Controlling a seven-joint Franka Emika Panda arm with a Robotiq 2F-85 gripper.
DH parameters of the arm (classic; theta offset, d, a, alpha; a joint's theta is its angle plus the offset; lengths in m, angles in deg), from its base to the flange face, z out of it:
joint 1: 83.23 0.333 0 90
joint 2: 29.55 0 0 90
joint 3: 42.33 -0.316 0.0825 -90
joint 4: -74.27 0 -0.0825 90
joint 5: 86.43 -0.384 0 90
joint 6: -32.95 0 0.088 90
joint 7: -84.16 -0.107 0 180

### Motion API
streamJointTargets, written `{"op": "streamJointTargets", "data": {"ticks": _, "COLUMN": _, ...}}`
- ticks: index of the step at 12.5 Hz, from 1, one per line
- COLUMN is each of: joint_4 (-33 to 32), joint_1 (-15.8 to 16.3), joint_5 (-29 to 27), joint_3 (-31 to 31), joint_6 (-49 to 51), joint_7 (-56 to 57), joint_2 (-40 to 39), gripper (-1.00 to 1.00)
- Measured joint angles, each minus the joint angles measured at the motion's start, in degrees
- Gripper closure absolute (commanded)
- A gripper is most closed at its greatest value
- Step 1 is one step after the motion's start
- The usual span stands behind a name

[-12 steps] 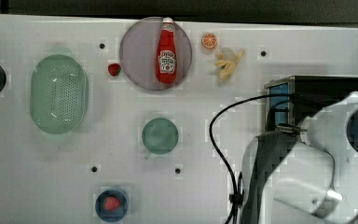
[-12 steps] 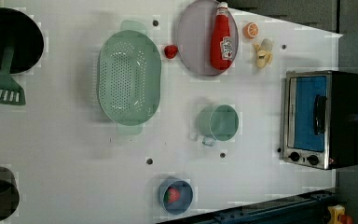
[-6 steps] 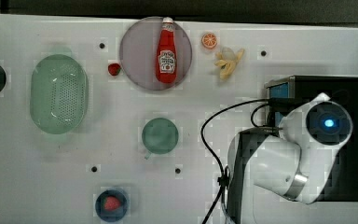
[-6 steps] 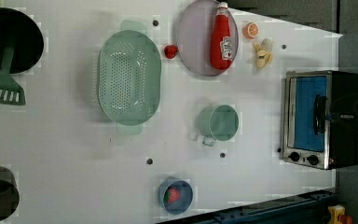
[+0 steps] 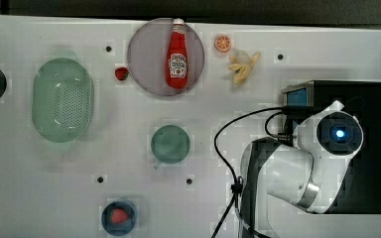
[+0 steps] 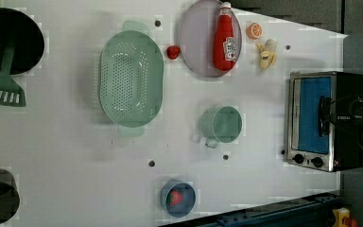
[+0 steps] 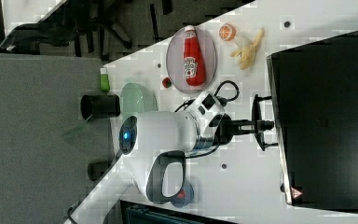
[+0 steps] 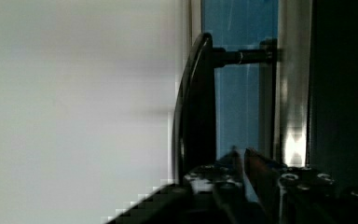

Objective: Flap open oven.

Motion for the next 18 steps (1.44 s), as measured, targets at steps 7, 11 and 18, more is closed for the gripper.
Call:
{"op": "streamJointTargets", "data": {"ticks": 7, "joint_4": -2.01, "joint_1": 1.99, "joint_5": 11.8, "joint_3": -0.52, "joint_6": -1.48, "joint_7": -7.11, "joint_2": 0.14, "gripper": 0.65}}
{"op": "streamJointTargets", "data": {"ticks": 11, "joint_4": -3.58, "joint_1": 5.31, "joint_5": 17.6, "joint_3": -2.67, "joint_6": -0.5, "joint_7": -17.07, "joint_2": -0.13, "gripper": 0.65}}
{"op": "streamJointTargets", "data": {"ticks": 18, "joint_4": -4.7, "joint_1": 10.47, "joint_5": 34.59, "joint_3": -10.25, "joint_6": -0.36, "joint_7": -40.43, "joint_2": -8.88, "gripper": 0.65}}
